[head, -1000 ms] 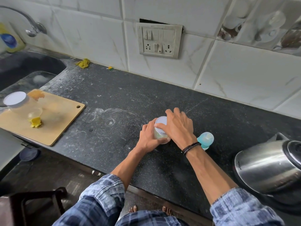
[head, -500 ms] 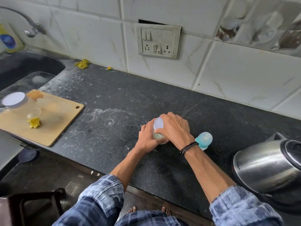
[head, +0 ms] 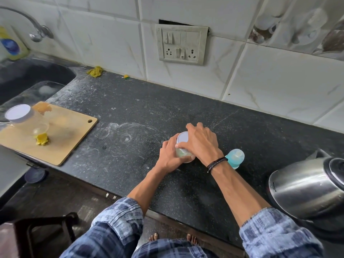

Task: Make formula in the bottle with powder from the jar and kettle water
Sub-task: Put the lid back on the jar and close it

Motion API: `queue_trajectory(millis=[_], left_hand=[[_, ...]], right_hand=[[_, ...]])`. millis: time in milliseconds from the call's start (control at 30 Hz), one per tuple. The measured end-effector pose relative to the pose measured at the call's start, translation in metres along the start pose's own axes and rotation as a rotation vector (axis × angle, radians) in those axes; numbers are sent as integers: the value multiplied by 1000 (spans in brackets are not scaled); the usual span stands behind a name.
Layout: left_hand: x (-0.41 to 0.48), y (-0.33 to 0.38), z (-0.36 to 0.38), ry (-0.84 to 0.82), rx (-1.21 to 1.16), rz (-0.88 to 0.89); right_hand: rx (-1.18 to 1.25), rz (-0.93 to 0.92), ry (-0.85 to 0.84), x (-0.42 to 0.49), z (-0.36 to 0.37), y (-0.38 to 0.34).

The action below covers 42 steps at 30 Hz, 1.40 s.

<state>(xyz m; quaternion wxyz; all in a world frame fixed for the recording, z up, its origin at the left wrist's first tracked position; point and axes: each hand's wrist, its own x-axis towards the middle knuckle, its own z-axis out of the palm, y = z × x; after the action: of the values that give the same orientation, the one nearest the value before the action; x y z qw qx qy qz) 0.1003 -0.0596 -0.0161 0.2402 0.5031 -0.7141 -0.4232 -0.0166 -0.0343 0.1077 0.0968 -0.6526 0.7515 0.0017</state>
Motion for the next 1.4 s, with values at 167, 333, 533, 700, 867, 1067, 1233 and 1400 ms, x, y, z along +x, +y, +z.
queue_trajectory(millis=[167,333,533,700,867,1067,1233,1400], left_hand=[[0,-2,1,10,-22,-19],[1,-2,0,3,-22,-10],[1,-3,3,19,-22,-19],[1,-6,1,64,-48,18],[0,-4,1,97,-88,60],[-1,-4,1,113,-106,94],[-3,0,1,129,-97,118],[-1,-5,3,117,-69,97]], right_hand=[[19,-36,-63,5,2,4],[18,-51,-29,10,4,9],[91,-93,-100,11,10,14],[148,-45,-47,10,15,11],[165,-11,-23,11,18,8],[167,28,12,15,21,4],[168,72,16,16,22,-1],[181,89,-11,14,22,-2]])
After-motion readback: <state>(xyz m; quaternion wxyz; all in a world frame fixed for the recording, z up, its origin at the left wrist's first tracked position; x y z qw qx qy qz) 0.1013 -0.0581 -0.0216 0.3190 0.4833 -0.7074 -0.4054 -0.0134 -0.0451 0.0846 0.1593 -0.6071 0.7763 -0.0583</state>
